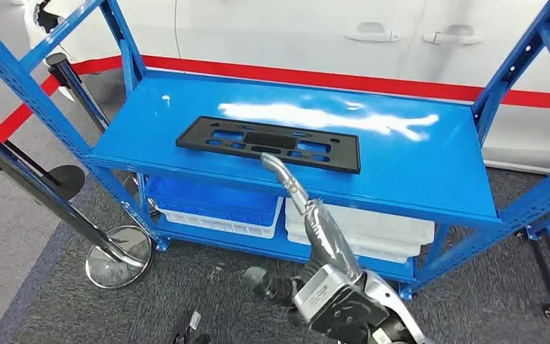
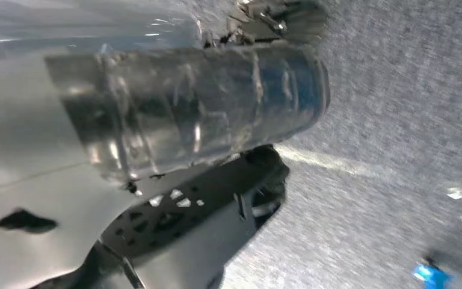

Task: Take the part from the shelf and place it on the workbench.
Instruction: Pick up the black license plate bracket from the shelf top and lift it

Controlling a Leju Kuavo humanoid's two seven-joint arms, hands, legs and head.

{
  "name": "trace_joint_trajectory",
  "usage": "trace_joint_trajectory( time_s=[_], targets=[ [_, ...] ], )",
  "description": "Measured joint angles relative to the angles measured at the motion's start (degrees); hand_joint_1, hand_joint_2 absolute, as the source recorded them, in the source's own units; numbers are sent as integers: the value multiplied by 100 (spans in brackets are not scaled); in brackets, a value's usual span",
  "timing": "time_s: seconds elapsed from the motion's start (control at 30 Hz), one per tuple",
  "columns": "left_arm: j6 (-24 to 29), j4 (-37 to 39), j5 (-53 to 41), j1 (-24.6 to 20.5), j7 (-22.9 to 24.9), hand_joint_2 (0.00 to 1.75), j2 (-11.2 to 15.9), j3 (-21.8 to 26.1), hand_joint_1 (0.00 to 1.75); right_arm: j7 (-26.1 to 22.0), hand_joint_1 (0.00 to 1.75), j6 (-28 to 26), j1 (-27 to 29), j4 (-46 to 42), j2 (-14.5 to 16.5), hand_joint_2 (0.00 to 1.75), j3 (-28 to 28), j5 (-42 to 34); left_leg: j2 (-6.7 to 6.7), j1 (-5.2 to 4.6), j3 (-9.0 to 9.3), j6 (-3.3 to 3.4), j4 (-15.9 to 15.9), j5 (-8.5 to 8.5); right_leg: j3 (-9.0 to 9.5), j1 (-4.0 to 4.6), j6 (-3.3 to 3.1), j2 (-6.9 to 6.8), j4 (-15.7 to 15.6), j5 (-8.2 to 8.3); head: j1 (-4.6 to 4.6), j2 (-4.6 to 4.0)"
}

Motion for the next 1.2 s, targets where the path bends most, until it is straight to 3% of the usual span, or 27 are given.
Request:
trace_joint_trajectory(
  time_s=[0.1,0.2,0.23,0.27,0.3,0.37,0.4,0.43,0.6,0.67,0.73,0.77,0.8,0.87,0.93,1.0,1.1,1.13,1.2],
  targets=[
    [5,0,-6,-3,8,0,-15,-21,0,-1,0,-2,-48,73,50,175,44,27,6,54,141,43,-133,-2,-66,7,55,-8,198,-114,16,0],
    [6,0,-49,-35,57,0,-43,-36,0,-13,0,48,-85,206,95,175,117,51,17,69,248,122,-170,-70,-659,3,108,-7,1202,-451,37,0],
    [7,0,-73,-45,84,0,-50,-48,0,-26,0,76,-85,263,116,175,156,66,16,70,272,132,-163,-101,-863,-5,124,-7,1473,-483,39,0],
    [8,0,-96,-52,114,0,-58,-71,0,-42,0,100,-92,326,147,175,201,91,12,72,302,131,-154,-134,-970,-18,139,-8,1543,-402,39,0],
    [10,0,-118,-60,144,0,-66,-102,0,-57,0,112,-110,393,190,175,251,125,5,77,339,124,-139,-172,-969,-34,151,-10,1406,-218,39,0],
    [15,1,-158,-80,189,0,-87,-168,0,-78,0,109,-173,535,294,175,346,203,-11,89,408,80,-82,-273,-747,-67,169,-13,762,227,39,0],
    [20,1,-173,-96,203,0,-97,-191,0,-90,0,107,-215,607,349,175,393,241,-18,86,416,41,-33,-325,-622,-70,163,-9,466,338,49,0],
    [25,1,-183,-116,212,0,-104,-212,0,-99,0,104,-253,680,401,175,437,275,-24,82,406,-2,0,-358,-550,-61,139,-3,298,370,52,0],
    [24,1,-250,-179,279,0,-127,-324,0,-4,0,16,-490,1060,640,175,615,618,-3,83,327,-140,155,-492,-463,-53,-30,24,170,302,20,0],
    [12,0,-280,-206,308,0,-138,-343,0,134,0,-39,-623,1261,731,175,668,844,13,94,40,-194,726,-729,-398,-56,-81,3,133,286,-9,0],
    [3,0,-305,-221,340,0,-148,-379,0,277,0,-74,-735,1473,796,175,721,1067,17,104,-388,-224,1420,-903,-365,-42,-114,-7,128,262,-20,0],
    [2,0,-316,-221,359,0,-151,-403,0,351,0,-90,-783,1580,821,175,746,1183,17,108,-526,-228,1571,-867,-351,-36,-125,-3,128,248,-21,0],
    [0,0,-331,-221,375,0,-154,-425,0,421,0,-107,-841,1697,849,175,766,1300,17,110,-563,-222,1513,-725,-331,-32,-129,7,129,233,-21,0],
    [-2,0,-358,-236,400,0,-162,-454,0,546,0,-154,-997,1952,920,175,791,1522,16,110,-361,-190,860,-250,-277,-32,-120,34,127,196,-20,0],
    [-7,0,-374,-268,415,0,-177,-467,0,640,0,-239,-1152,2204,996,175,809,1728,11,80,-97,-147,231,15,-252,-18,-89,54,120,169,-16,0],
    [-11,1,-390,-291,439,0,-192,-483,0,723,0,-347,-1280,2478,1064,175,825,1944,7,42,-14,-103,51,-9,-268,-9,-49,57,104,170,-12,0],
    [-19,1,-430,-300,471,0,-212,-508,0,836,0,-487,-1483,2899,1154,175,844,2267,12,66,57,-19,-66,-4,-287,-12,27,40,159,111,-8,0],
    [-25,0,-444,-309,477,0,-224,-512,0,866,0,-521,-1557,3042,1179,175,850,2357,17,80,97,19,-107,2,-367,-6,47,32,336,20,-2,0],
    [-42,0,-470,-334,488,0,-252,-521,0,931,0,-561,-1688,3331,1216,175,857,2521,23,82,142,75,-130,-9,-726,2,63,20,1005,-235,10,0]
  ],
)
